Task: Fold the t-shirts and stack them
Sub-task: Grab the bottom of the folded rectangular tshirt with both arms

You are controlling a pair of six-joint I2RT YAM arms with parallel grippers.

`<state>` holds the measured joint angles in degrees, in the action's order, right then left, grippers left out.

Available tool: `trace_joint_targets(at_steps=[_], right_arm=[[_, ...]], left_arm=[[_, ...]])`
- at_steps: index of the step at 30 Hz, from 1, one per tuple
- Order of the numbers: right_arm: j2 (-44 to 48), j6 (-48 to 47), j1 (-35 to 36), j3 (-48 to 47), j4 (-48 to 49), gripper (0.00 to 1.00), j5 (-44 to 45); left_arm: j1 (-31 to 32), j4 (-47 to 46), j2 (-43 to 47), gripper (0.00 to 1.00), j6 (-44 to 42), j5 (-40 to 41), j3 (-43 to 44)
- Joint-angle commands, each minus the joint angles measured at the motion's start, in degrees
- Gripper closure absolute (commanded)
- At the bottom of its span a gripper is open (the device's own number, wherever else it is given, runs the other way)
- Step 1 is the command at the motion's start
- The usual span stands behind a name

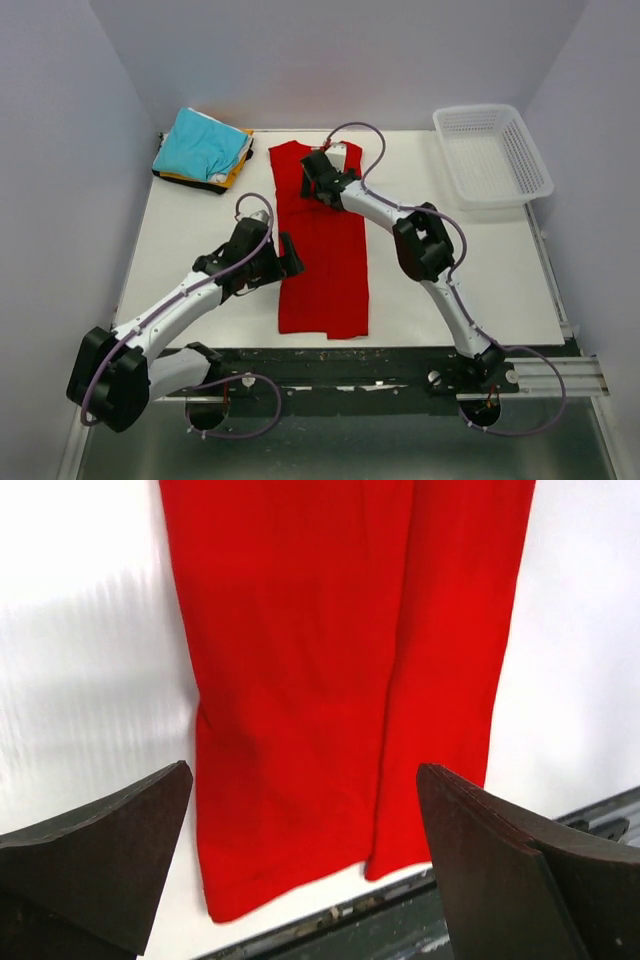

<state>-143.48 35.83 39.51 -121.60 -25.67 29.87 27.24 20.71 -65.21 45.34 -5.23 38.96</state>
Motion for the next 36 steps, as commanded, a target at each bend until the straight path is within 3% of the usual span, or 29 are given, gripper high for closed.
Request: trace_joint_targets(at_steps=[1,8,10,14,17,20,25,27,29,30,36], right_arm=[[8.47,-3.28,-0.26,7.29,2.62,0.00,-10.13],[36.86,-1.47,-0.15,42.04,14.32,0.00,-14.77],[43.04,1.18,-0.15,49.39,13.59,0.00,-14.60],[52.42,4.87,-0.18,60.50,13.79,0.00,-17.36],[56.56,6.78,-0.13,63.64,13.85,0.00,-18.76],[59.40,6.98,-0.14,66.48,13.12,0.00,-22.21],[63.66,5.78,-0.09,73.11,11.68,0.00,-26.72],[65.26,5.20,0.00,75.32,10.89,0.00,-30.26],[66.55,4.18,0.12,77.23,9.71,0.00,-35.91],[67.18,4.21,0.29,78.37,8.91,0.00,-37.56],[68.07,6.10,1.68,85.07,5.36,0.01,-45.48]], left_arm=[[4.84,7.05,5.80,0.01,5.67,3.62,-4.66],[13.35,10.13,13.72,0.02,12.91,2.15,-13.70],[16.04,11.37,14.75,0.07,15.25,2.37,-14.99],[18.63,14.20,15.95,0.28,18.21,4.77,-16.20],[18.94,11.91,16.17,0.48,19.05,4.75,-17.94],[19.04,10.55,14.51,0.49,19.82,7.05,-17.79],[19.07,7.17,9.67,0.59,21.01,9.12,-17.50],[18.99,5.40,7.39,0.71,20.60,8.14,-17.47],[19.05,5.36,5.49,0.93,20.23,7.23,-17.04],[19.06,5.67,4.86,1.00,20.22,6.80,-16.91],[21.53,9.24,8.82,1.00,22.72,6.40,-17.82]])
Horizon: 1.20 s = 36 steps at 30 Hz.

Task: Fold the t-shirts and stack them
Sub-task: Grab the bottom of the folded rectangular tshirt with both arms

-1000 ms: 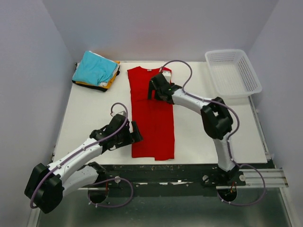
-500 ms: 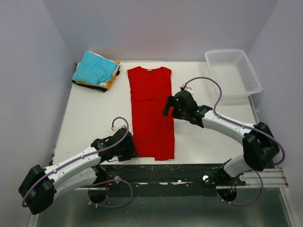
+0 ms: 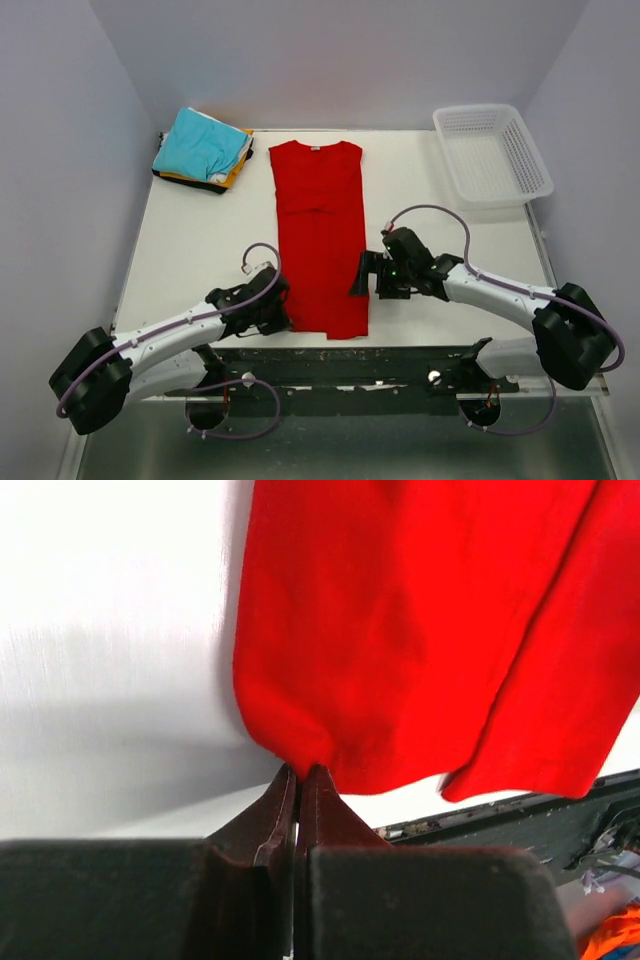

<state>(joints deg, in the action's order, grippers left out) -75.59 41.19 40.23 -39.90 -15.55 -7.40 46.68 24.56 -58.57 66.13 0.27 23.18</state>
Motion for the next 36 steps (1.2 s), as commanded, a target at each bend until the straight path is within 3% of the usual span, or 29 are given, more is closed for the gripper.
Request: trace_joint_targets(at_steps=[1,8,21,25,30,34,36], right_arm=[[-0.43,1.18,0.98,3.91,-5.63,0.01,-8.78],[1.03,5.42,1.23,10.62,-0.74,0.20,-20.51],[1.36,3.69,1.41,12.10,-9.00,0.35,-16.46],[-0.19,3.44,1.76,12.72,-7.12,0.49,-20.22],[-2.49,5.33,2.60,15.83,2.75,0.79,-27.11],[-0.45,3.71,2.90,13.33,0.11,0.99,-23.89],[2.76,2.78,2.91,11.28,-2.03,0.99,-20.97]], left_arm=[[2.74,5.71,2.95,1.00,2.40,0.72,-2.21],[8.65,4.33,0.45,1.00,4.76,-2.39,-2.03],[12.16,8.46,1.27,1.00,9.81,3.41,-1.15],[12.46,7.84,1.71,1.00,10.05,3.27,-1.24],[12.83,6.05,0.24,1.00,8.42,2.46,-0.89],[13.77,9.31,2.21,1.00,7.63,2.52,1.28],[13.83,8.25,4.76,1.00,5.00,0.83,2.10]])
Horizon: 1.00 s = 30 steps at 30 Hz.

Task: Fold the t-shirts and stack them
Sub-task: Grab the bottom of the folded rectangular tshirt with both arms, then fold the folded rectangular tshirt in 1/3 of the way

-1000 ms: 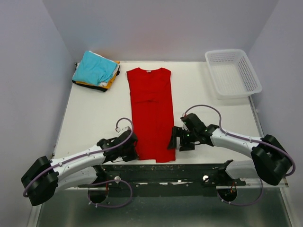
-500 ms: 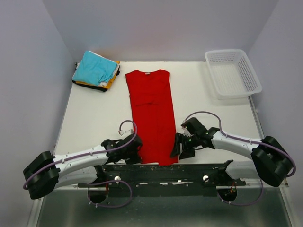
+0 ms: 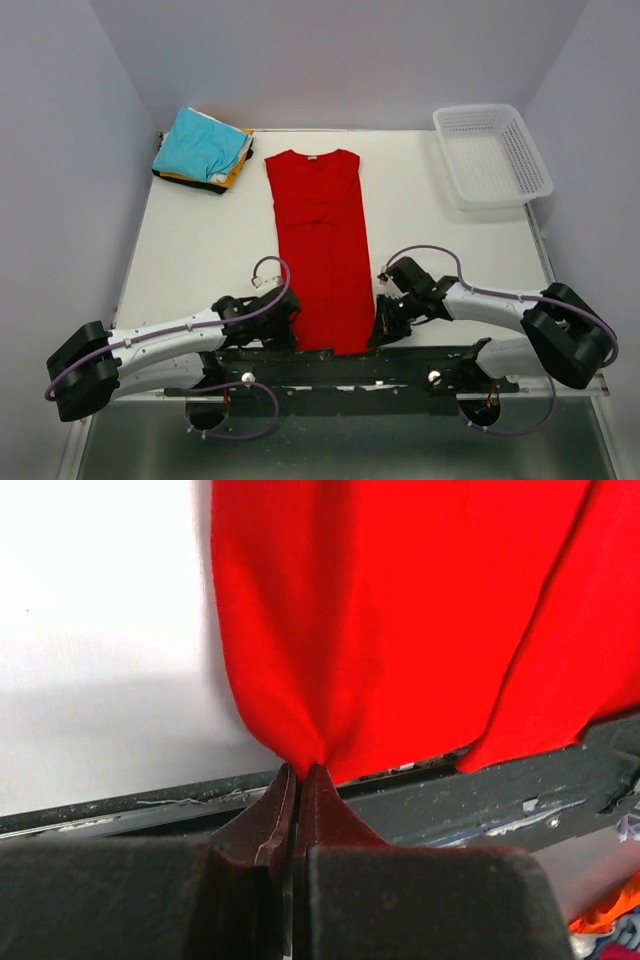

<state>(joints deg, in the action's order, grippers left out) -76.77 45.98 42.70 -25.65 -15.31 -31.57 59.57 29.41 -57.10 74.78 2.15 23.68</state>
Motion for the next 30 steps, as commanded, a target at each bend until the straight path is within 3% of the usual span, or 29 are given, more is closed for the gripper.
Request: trace_joint_targets(at_steps=[1,5,10,16,19,30], right_arm=[[5.73,-1.72,0.39,-3.52,-2.45,0.99,4.97],[8.16,-2.67,0.37,-8.03,-0.77,0.99,11.42],[5.45,-4.06,0.32,-16.97,-1.99,0.99,23.62],[2.43,-1.14,0.28,-18.90,10.16,0.99,36.26],[-0.47,-2.70,0.18,-23.04,11.27,0.99,42.48],[-13.56,-7.44,-3.17,-34.11,14.45,0.99,49.14]], left_arm=[[0.90,2.18,4.49,1.00,-5.20,-1.37,2.12],[-0.13,0.43,3.76,1.00,-11.88,-2.04,7.46],[-6.18,2.31,-0.97,1.00,-19.29,-1.37,14.49],[-15.44,1.44,-6.49,1.00,-20.11,3.41,19.67],[-19.84,-1.57,-8.99,1.00,-20.47,2.88,21.38],[-27.47,-0.72,-20.88,1.00,-24.29,8.22,34.72]])
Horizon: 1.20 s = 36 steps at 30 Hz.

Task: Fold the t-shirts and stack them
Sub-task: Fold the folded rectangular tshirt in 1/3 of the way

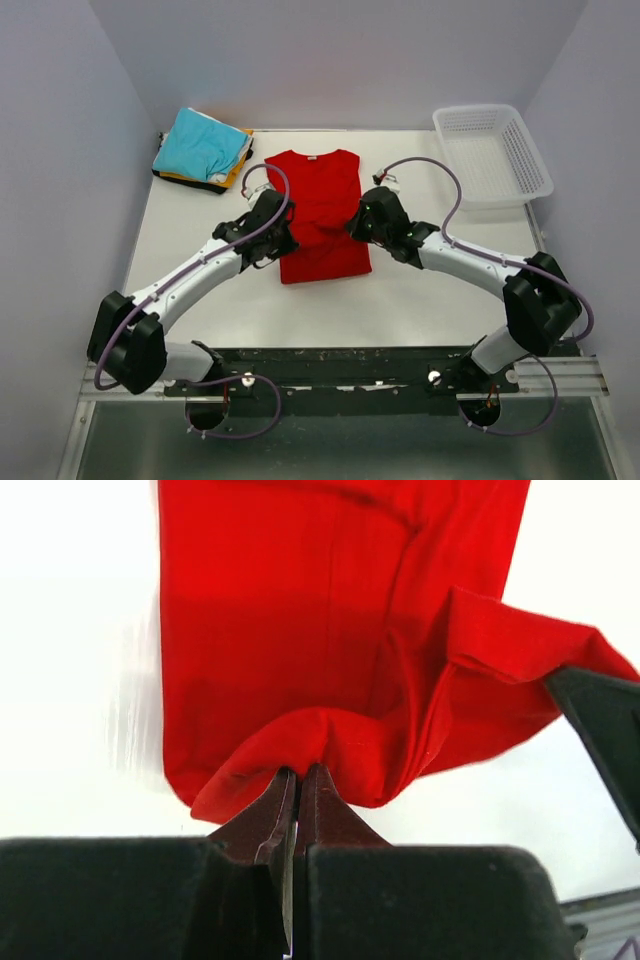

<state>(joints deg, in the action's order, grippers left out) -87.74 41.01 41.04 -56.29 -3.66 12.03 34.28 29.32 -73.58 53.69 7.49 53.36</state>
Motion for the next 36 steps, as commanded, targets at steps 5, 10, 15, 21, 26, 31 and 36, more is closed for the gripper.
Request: trace_joint_targets(at_steps=[5,10,15,21,26,31,36], right_arm=[[-6.62,-4.00,-3.27,-5.65,4.36,0.99,6.46],[-11.25,-5.50,-5.42,-6.90,8.75,0.99,5.08],[-16.43,-5.99,-9.03,-9.88,9.57,0.98,-1.05],[-21.57,-5.41,-10.70,-12.97,9.76,0.90,-4.79],[-23.57,-5.33,-11.47,-15.79,9.29,0.59,-3.88],[-21.75,-7.08,-11.51,-17.03,7.38,0.07,-2.10],[-15.61,-4.85,-11.55,-10.08,7.14,0.00,-3.12]], left_arm=[[-4.86,1.51,-11.35,1.00,-5.90,3.95,12.62],[-7.79,3.11,-18.46,1.00,-8.31,3.37,19.03],[-9.96,3.46,-23.17,1.00,-9.84,2.03,21.85],[-11.46,3.46,-28.02,0.93,-11.15,-1.16,24.33],[-12.78,2.40,-30.88,0.46,-13.46,-2.32,28.56],[-13.45,3.43,-28.11,0.01,-14.64,-1.80,30.32],[-13.36,-0.41,-20.03,0.01,-13.58,-6.46,19.08]])
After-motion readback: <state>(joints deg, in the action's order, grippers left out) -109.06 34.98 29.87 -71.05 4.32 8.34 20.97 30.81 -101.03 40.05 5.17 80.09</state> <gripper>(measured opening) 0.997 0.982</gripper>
